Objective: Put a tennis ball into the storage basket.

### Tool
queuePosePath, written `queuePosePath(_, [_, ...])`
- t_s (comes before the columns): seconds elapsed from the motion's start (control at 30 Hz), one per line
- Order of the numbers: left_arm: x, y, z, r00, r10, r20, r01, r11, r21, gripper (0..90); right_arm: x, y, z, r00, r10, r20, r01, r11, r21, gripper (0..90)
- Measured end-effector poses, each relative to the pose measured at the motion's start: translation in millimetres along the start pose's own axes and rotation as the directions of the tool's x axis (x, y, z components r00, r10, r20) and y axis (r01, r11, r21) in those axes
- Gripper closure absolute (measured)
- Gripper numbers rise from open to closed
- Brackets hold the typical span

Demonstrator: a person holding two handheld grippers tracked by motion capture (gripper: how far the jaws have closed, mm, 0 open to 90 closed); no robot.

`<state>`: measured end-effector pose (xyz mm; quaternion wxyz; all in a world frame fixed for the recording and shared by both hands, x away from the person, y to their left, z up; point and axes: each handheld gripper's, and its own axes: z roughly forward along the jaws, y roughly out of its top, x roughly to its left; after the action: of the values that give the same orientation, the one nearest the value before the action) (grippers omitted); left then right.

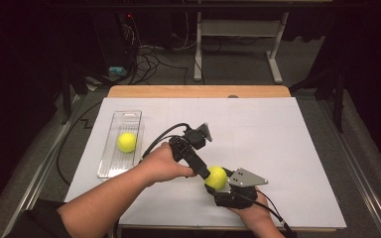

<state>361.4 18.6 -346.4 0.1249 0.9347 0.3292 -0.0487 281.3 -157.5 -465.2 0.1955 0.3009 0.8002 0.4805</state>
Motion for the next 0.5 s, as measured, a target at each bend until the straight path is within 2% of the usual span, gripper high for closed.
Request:
queuePosePath(0.3, [-8.8, 9.0, 16.4, 0.9994, 0.016, 0.032, -0.017, 0.9994, 0.031, 0.5, 7.2, 5.8, 0.0, 0.9998, -0.002, -0.019, 0.002, 0.9995, -0.033, 27.0])
queuePosePath(0.5, [-10.5, 12.2, 26.6, 0.9972, 0.023, 0.072, -0.026, 0.9985, 0.049, 1.8, 9.2, 8.4, -0.9, 0.9995, -0.011, -0.028, 0.01, 0.9988, -0.047, 27.0])
